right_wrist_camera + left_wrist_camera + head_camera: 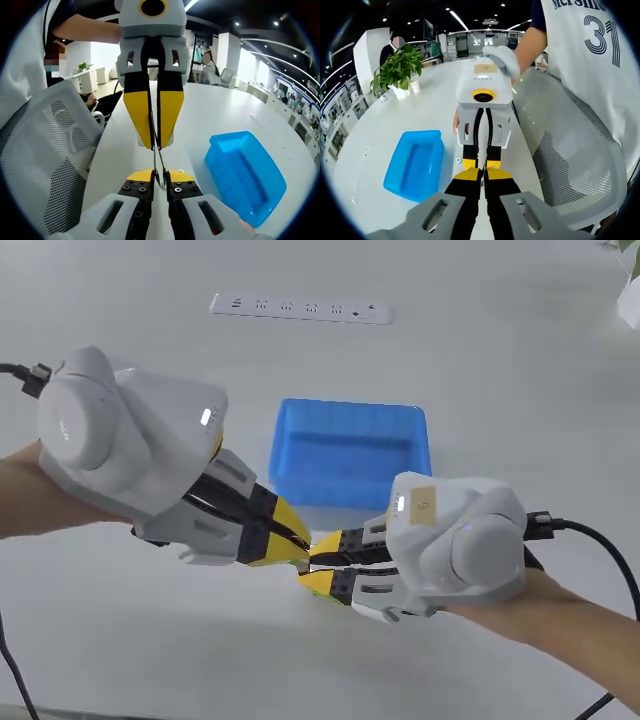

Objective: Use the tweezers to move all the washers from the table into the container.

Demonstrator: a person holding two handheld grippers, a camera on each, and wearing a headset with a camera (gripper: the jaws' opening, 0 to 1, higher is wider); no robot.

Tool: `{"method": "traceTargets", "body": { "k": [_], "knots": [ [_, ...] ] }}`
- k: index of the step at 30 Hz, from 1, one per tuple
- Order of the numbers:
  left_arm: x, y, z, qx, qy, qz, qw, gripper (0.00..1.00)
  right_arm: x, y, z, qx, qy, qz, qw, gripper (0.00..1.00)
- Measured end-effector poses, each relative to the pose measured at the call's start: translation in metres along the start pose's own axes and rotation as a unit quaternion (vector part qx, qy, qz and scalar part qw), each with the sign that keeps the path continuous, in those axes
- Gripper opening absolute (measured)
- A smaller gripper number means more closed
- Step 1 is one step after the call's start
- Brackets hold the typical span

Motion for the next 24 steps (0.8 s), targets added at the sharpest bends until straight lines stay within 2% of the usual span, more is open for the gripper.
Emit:
{"method": "traceTargets", "body": {
  "k": [15, 24],
  "knots": [
    [-0.0011, -0.0002, 0.0029, 0.010, -0.002, -0.007, 0.9999, 0.06, -0.0011, -0.0032, -0.0032, -0.023, 0.006, 0.004, 0.9997, 0.12],
    [0.0001, -0.0023, 0.0054, 0.025, -0.004, -0.011, 0.9996, 0.06, -0.0040, -0.0044, -0.0039, -0.018, 0.012, 0.010, 0.9997, 0.11]
  ]
}}
Point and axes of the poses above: the centre of the closed fingertips' face, and the gripper's own axes: x roughly backward along the fingers, z roughly to its left, y roughly out of its top, the point moved 10 cm from there along x, roughly backward along the fingers, and after that the axes turned 1 degree about -z, right-handed, at the moved point
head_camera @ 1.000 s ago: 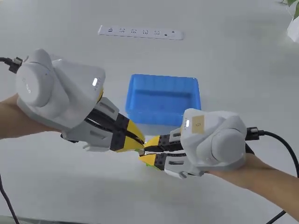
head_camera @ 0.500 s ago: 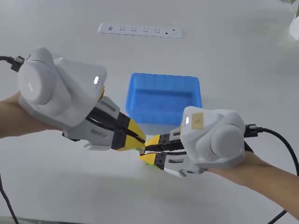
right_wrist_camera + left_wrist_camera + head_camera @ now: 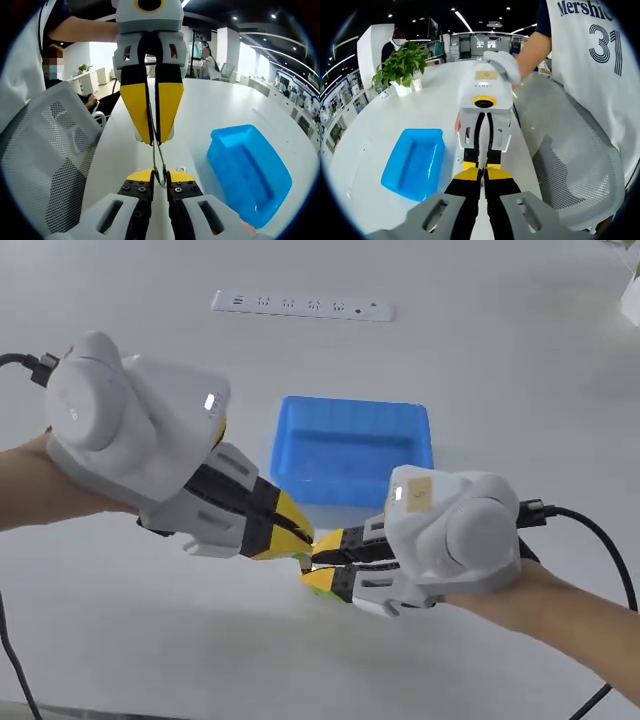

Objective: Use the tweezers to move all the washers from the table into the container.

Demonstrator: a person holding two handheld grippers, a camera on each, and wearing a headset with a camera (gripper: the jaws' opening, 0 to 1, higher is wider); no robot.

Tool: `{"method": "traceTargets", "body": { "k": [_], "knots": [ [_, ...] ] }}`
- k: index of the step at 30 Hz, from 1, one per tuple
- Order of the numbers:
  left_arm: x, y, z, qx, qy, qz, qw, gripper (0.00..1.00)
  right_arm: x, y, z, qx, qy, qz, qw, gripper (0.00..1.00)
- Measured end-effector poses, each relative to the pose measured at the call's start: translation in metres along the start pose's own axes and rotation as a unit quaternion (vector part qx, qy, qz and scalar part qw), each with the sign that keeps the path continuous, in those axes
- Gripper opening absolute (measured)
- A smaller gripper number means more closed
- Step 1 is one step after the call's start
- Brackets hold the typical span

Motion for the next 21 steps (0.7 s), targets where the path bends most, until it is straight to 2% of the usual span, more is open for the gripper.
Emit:
{"method": "traceTargets", "body": {
  "k": [5, 13, 18, 21],
  "knots": [
    [0.000, 0.000, 0.002, 0.003, 0.000, 0.000, 1.0000, 0.06, 0.000, 0.000, -0.002, 0.001, 0.004, 0.002, 1.0000, 0.10],
    [0.002, 0.003, 0.001, 0.003, -0.007, 0.011, 0.9999, 0.06, 0.001, 0.003, 0.002, 0.011, 0.003, 0.010, 0.9999, 0.09],
    [0.009, 0.012, 0.000, -0.004, -0.005, 0.005, 1.0000, 0.06, 0.010, 0.011, 0.002, 0.014, -0.001, 0.005, 0.9999, 0.09],
    [0.016, 0.022, 0.002, -0.017, 0.001, 0.003, 0.9998, 0.06, 0.017, 0.019, -0.001, 0.022, -0.011, -0.004, 0.9997, 0.09]
  ]
}}
Point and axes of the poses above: the centre of the closed fingertips' face, and the gripper's own axes: x roughly backward along the fingers, z roughly to its left, y roughly out of its top, the point moved 10 cm from there along x, roughly backward along the fingers, and after that the axes turned 1 degree about -z, right-handed, at the moved point
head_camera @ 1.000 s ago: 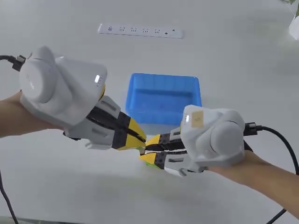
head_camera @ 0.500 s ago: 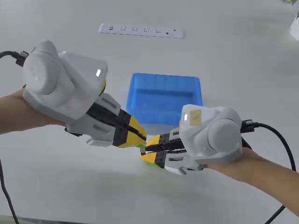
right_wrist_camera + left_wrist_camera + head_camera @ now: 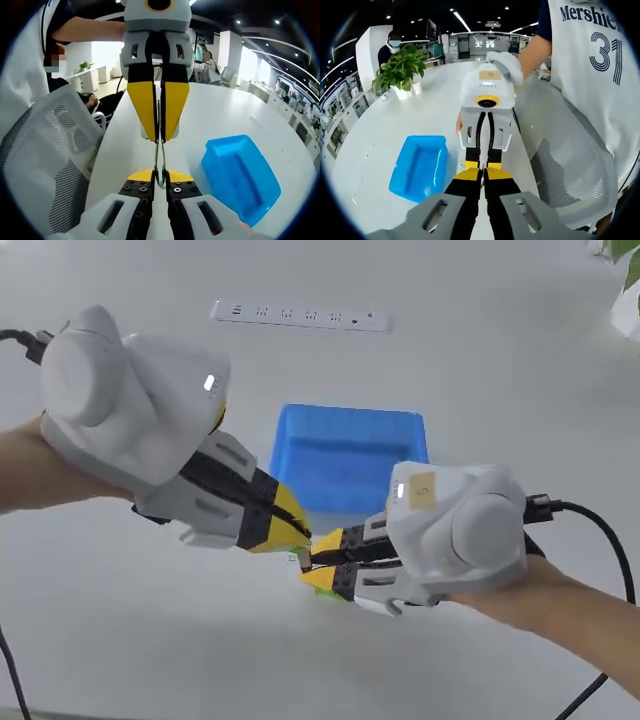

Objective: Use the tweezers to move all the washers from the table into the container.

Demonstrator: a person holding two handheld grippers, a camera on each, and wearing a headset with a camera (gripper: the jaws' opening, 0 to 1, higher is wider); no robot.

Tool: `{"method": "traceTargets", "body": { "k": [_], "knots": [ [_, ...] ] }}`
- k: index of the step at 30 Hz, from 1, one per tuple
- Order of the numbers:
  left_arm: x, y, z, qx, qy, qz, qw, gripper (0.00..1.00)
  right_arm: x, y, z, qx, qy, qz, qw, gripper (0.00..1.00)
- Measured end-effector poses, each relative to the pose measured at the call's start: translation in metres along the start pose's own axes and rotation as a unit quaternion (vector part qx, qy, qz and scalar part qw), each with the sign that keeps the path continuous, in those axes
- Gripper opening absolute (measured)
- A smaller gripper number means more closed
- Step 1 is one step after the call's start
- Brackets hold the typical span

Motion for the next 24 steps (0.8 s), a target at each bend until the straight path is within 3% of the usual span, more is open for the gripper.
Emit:
{"method": "traceTargets", "body": {
  "k": [12, 24],
  "knots": [
    [0.020, 0.031, 0.019, -0.054, 0.015, 0.002, 0.9985, 0.06, 0.024, 0.025, -0.021, 0.027, -0.041, -0.014, 0.9987, 0.09],
    [0.029, 0.052, 0.055, -0.100, 0.015, 0.016, 0.9947, 0.06, 0.032, 0.040, -0.056, 0.038, -0.082, -0.026, 0.9956, 0.09]
  ]
}}
Point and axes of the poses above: the centre of the closed fingertips' face, and the gripper's own axes: x roughly backward along the fingers, z roughly to its left, y roughly out of its top, the point moved 10 cm from there along x, roughly backward along the fingers, and after that the axes turned 1 degree about -z, right-handed, at the moved point
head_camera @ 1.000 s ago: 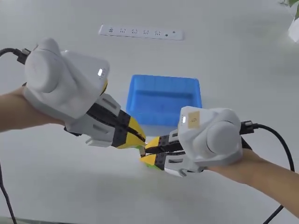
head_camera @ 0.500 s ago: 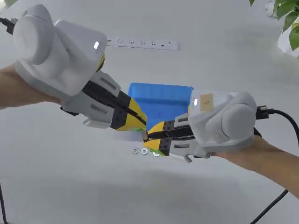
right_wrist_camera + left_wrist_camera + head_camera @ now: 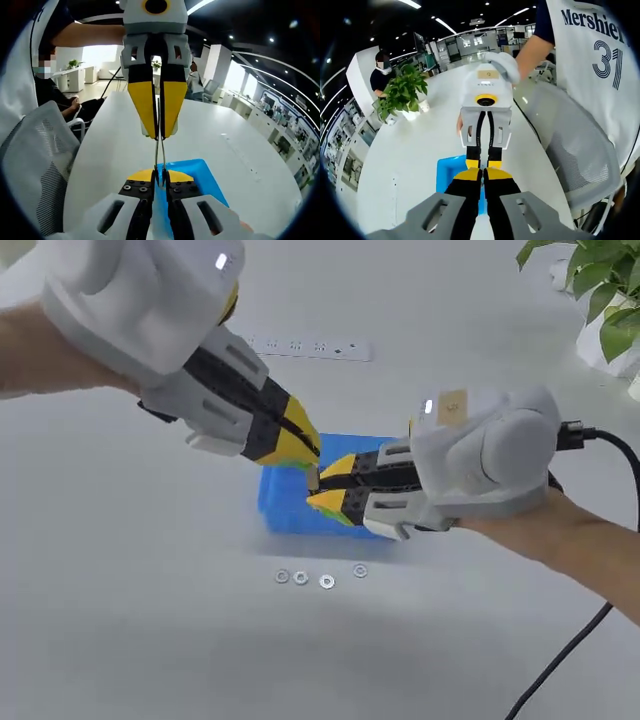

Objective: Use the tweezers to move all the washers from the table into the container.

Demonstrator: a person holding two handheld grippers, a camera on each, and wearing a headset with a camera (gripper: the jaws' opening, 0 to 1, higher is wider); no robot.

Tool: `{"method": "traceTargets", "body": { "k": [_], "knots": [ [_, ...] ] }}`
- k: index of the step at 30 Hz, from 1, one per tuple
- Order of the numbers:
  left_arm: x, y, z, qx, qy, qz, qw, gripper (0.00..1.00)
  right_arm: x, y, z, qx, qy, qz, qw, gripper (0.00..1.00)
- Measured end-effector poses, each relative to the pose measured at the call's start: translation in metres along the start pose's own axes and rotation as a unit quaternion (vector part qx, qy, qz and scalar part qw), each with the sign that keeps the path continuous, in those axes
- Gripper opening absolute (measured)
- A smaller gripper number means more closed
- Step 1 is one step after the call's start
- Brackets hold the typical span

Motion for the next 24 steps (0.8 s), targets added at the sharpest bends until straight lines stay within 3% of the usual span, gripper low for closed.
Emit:
{"method": "traceTargets", "body": {
  "k": [4, 8, 20, 24],
  "knots": [
    [-0.002, -0.005, 0.016, -0.005, 0.004, -0.001, 1.0000, 0.06, -0.004, -0.003, -0.016, -0.003, -0.017, -0.001, 0.9999, 0.09],
    [-0.010, -0.016, 0.030, 0.008, 0.003, -0.004, 1.0000, 0.06, -0.011, -0.011, -0.028, -0.008, -0.022, 0.008, 0.9997, 0.09],
    [-0.036, -0.043, 0.055, 0.035, -0.008, -0.005, 0.9993, 0.06, -0.031, -0.041, -0.051, -0.040, -0.022, 0.030, 0.9985, 0.09],
    [-0.042, -0.049, 0.057, 0.044, -0.011, -0.008, 0.9989, 0.06, -0.034, -0.048, -0.052, -0.047, -0.018, 0.035, 0.9981, 0.09]
  ]
}}
Point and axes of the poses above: the centre of the closed fingertips' face, and the gripper's own axes: x roughly backward along the fingers, z roughly to its left, y roughly out of its top, the point moved 10 cm from there along x, roughly backward along the fingers, and after that the axes turned 1 degree about -z, right-handed, at the moved point
